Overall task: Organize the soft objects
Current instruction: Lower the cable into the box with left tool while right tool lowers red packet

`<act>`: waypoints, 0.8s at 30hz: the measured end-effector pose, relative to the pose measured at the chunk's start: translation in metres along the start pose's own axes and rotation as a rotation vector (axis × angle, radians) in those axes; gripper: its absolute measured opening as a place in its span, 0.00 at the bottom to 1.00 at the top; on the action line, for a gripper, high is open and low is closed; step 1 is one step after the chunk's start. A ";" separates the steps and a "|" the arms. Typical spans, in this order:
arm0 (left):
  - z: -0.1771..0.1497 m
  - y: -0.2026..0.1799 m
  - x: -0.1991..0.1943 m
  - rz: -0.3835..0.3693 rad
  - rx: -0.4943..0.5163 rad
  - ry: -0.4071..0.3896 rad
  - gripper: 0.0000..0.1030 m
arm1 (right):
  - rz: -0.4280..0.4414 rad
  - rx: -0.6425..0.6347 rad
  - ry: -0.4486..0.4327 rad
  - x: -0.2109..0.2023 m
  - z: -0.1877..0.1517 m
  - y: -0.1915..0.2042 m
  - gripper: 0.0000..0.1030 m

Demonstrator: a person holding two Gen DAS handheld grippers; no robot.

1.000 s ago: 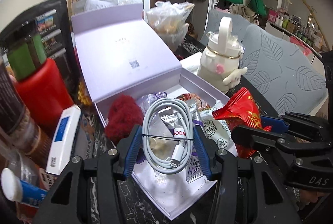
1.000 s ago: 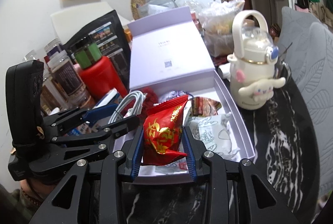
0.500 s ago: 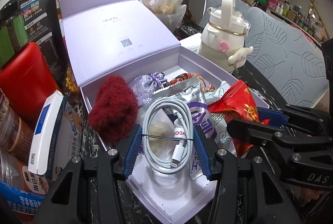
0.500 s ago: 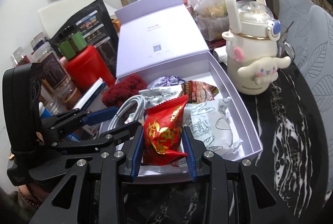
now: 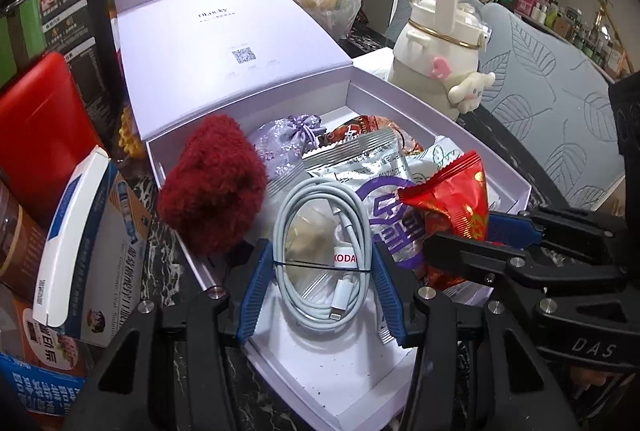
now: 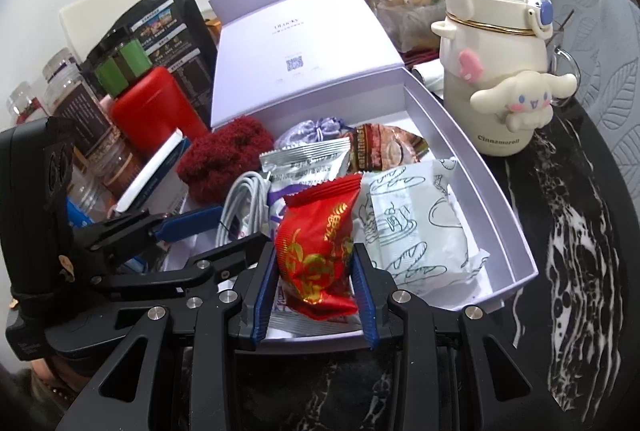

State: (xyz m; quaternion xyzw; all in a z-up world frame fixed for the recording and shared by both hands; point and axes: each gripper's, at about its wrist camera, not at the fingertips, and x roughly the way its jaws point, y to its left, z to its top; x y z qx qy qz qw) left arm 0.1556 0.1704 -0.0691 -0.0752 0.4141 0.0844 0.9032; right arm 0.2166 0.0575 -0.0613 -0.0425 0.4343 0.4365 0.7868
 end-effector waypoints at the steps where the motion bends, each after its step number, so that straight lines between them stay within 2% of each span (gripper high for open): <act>1: -0.001 0.000 0.000 0.003 0.002 -0.004 0.48 | -0.007 -0.004 0.000 0.000 -0.001 0.001 0.34; 11: -0.004 -0.001 -0.001 0.006 0.031 -0.033 0.48 | -0.048 0.003 -0.004 -0.001 -0.003 0.002 0.35; 18: -0.005 -0.003 -0.001 0.014 0.042 -0.042 0.48 | -0.067 0.012 -0.026 -0.007 -0.003 0.005 0.44; 24: -0.005 -0.009 0.003 0.098 0.065 -0.021 0.49 | -0.105 0.012 -0.048 -0.018 -0.006 0.009 0.49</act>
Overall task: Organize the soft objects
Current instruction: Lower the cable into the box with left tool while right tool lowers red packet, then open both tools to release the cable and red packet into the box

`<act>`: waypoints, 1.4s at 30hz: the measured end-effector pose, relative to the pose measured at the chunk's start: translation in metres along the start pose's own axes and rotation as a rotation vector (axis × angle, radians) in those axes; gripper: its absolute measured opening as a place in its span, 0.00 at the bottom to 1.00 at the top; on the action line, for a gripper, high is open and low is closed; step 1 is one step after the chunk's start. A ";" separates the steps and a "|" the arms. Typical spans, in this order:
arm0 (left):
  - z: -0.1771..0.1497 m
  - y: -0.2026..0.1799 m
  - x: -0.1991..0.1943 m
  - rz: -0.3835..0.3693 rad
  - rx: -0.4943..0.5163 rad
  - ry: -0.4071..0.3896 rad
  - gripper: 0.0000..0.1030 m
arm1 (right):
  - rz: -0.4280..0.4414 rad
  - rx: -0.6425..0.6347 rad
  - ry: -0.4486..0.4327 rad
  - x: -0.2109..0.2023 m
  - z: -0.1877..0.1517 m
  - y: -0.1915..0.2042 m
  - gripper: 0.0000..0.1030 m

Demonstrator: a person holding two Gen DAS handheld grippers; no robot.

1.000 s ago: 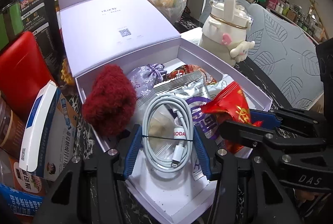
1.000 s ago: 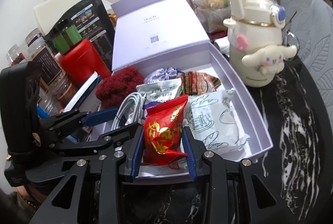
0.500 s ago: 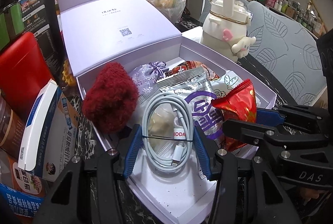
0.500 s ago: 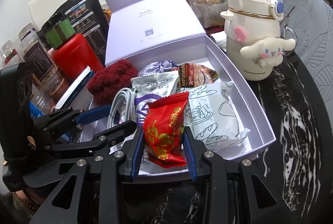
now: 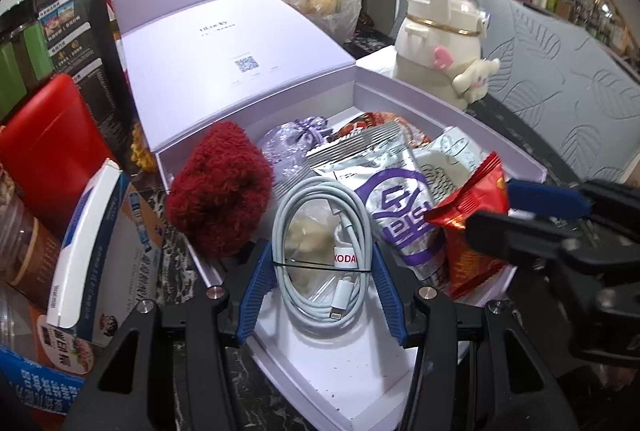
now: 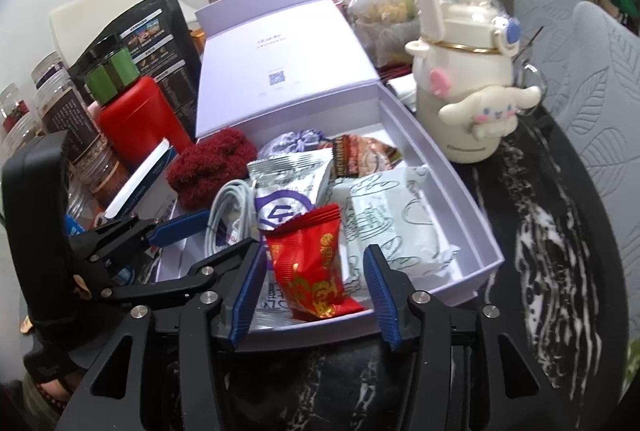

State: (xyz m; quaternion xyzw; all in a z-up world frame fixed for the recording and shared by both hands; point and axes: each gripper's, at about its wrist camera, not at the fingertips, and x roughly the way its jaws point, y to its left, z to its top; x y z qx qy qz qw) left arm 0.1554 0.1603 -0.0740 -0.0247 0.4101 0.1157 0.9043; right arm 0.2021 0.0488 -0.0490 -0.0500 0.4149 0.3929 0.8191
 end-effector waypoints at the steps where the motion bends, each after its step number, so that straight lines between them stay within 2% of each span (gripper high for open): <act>1: 0.000 -0.001 0.000 0.010 0.000 0.005 0.49 | -0.012 0.000 -0.006 -0.002 0.000 0.000 0.49; 7: 0.004 0.000 0.002 -0.014 -0.031 0.045 0.50 | -0.049 0.010 -0.014 -0.012 0.000 -0.002 0.50; 16: 0.008 -0.005 0.002 0.007 -0.034 0.076 0.50 | -0.087 0.000 -0.026 -0.027 0.003 -0.005 0.52; 28: 0.025 -0.005 -0.035 0.014 -0.023 0.004 0.50 | -0.080 -0.029 -0.051 -0.044 0.013 0.001 0.52; 31: 0.031 -0.004 -0.050 0.013 -0.027 -0.025 0.50 | -0.077 -0.039 -0.069 -0.051 0.017 0.004 0.56; 42: 0.049 0.002 -0.112 0.007 -0.029 -0.137 0.51 | -0.068 -0.108 -0.154 -0.088 0.035 0.025 0.56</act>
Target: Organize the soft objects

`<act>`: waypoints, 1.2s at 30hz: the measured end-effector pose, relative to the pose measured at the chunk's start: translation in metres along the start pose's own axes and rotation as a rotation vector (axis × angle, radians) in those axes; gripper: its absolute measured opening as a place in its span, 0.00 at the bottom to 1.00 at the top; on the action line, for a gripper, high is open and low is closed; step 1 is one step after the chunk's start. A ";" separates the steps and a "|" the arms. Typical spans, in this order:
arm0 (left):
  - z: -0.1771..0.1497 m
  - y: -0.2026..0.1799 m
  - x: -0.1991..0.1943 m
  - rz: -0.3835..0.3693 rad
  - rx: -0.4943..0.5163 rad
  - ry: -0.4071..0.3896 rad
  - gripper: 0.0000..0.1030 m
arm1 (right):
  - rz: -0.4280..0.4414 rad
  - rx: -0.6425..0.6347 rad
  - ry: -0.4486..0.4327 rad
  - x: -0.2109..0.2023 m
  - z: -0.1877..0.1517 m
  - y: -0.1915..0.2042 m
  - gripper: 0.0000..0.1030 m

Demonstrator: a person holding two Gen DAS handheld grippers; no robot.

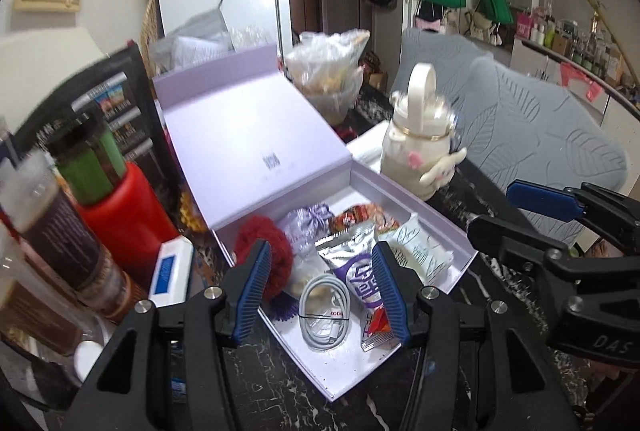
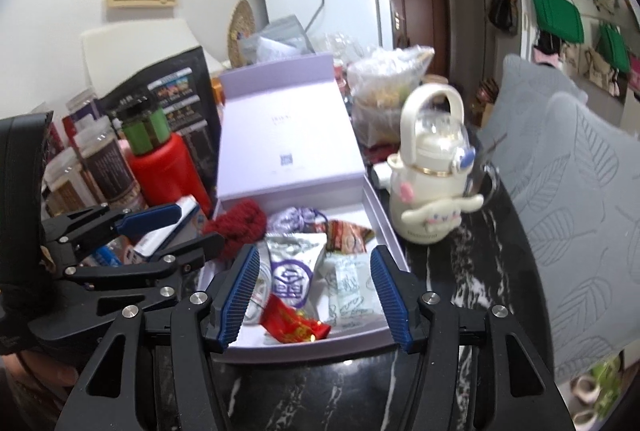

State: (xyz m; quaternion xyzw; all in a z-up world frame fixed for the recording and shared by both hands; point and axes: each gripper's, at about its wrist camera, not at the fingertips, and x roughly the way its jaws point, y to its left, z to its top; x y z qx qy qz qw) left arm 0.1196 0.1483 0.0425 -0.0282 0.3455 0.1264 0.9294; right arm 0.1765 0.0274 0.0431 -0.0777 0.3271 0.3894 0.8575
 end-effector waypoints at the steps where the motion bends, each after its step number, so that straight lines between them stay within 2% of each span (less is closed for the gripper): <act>1: 0.002 0.000 -0.006 0.004 0.001 -0.012 0.53 | 0.000 -0.005 -0.007 -0.003 0.001 0.001 0.56; 3: 0.004 0.001 -0.019 0.014 -0.002 -0.039 0.72 | -0.009 -0.017 -0.029 -0.014 0.005 0.005 0.56; 4: 0.005 0.002 -0.027 0.023 -0.005 -0.060 0.74 | -0.010 -0.020 -0.036 -0.017 0.006 0.006 0.57; 6: 0.005 0.002 -0.039 0.037 -0.005 -0.092 0.74 | -0.015 -0.028 -0.056 -0.028 0.008 0.010 0.63; 8: 0.006 0.003 -0.052 0.050 -0.002 -0.112 0.74 | -0.017 -0.031 -0.073 -0.038 0.009 0.012 0.65; 17: -0.007 0.006 -0.092 0.069 -0.015 -0.154 0.74 | -0.044 -0.053 -0.143 -0.082 0.003 0.026 0.83; 20: -0.015 0.007 -0.102 0.077 -0.014 -0.160 0.74 | -0.062 -0.068 -0.161 -0.093 -0.002 0.033 0.84; 23: -0.024 0.009 -0.110 0.082 -0.024 -0.160 0.74 | -0.074 -0.075 -0.173 -0.101 -0.008 0.039 0.90; 29: -0.045 0.016 -0.119 0.097 -0.044 -0.140 0.74 | -0.092 -0.063 -0.174 -0.110 -0.026 0.048 0.91; 36: -0.065 0.019 -0.125 0.115 -0.058 -0.136 0.74 | -0.111 -0.032 -0.127 -0.108 -0.050 0.055 0.91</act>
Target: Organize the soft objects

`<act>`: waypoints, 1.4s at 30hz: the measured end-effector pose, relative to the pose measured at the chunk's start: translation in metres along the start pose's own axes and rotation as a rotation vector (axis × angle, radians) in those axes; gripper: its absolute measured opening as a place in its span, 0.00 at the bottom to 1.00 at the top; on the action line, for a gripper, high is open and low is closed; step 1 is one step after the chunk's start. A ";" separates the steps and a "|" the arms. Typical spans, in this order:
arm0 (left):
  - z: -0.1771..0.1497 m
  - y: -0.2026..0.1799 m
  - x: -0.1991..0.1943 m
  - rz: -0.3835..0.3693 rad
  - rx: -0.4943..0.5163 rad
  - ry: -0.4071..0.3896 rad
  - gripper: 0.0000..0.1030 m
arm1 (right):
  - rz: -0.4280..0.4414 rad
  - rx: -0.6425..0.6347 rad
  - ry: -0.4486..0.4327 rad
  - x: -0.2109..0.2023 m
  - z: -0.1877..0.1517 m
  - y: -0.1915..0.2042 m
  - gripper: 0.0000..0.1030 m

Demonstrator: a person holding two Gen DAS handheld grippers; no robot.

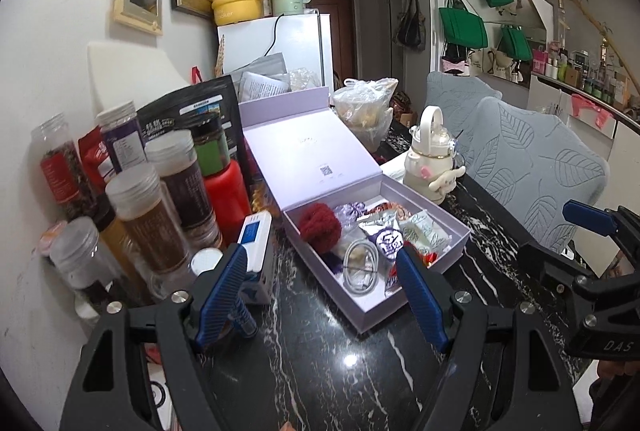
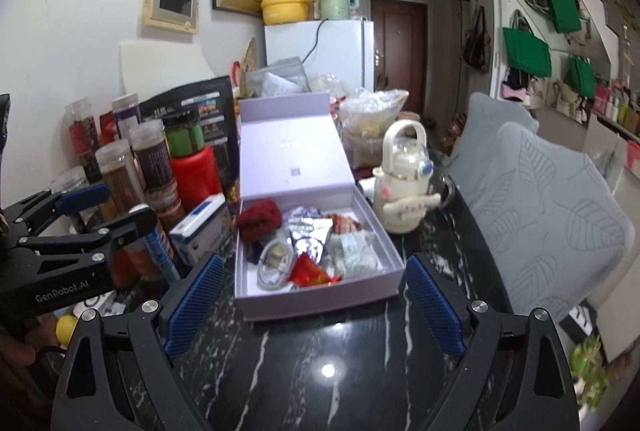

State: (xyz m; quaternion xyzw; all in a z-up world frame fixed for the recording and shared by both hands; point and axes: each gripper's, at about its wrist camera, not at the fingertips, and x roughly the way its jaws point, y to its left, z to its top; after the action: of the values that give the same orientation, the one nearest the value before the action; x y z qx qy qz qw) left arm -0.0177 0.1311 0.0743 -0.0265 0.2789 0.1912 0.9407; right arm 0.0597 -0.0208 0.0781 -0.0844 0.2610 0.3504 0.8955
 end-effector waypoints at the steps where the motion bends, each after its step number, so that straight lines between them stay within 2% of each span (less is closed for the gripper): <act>1: -0.004 0.000 0.000 -0.001 -0.001 0.007 0.74 | -0.003 0.002 0.005 0.000 -0.002 0.000 0.91; 8: -0.022 0.003 0.004 -0.021 -0.025 0.052 0.74 | -0.021 0.017 0.036 0.000 -0.025 0.007 0.91; 18: -0.041 -0.001 0.006 -0.027 -0.019 0.085 0.74 | -0.003 0.062 0.103 0.007 -0.055 0.007 0.91; 42: -0.050 -0.011 0.016 -0.062 0.001 0.132 0.74 | -0.011 0.059 0.114 0.010 -0.055 0.006 0.91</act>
State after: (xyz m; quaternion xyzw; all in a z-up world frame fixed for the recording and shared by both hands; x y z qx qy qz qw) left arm -0.0269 0.1184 0.0230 -0.0471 0.3392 0.1594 0.9259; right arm 0.0399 -0.0287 0.0265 -0.0792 0.3213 0.3321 0.8833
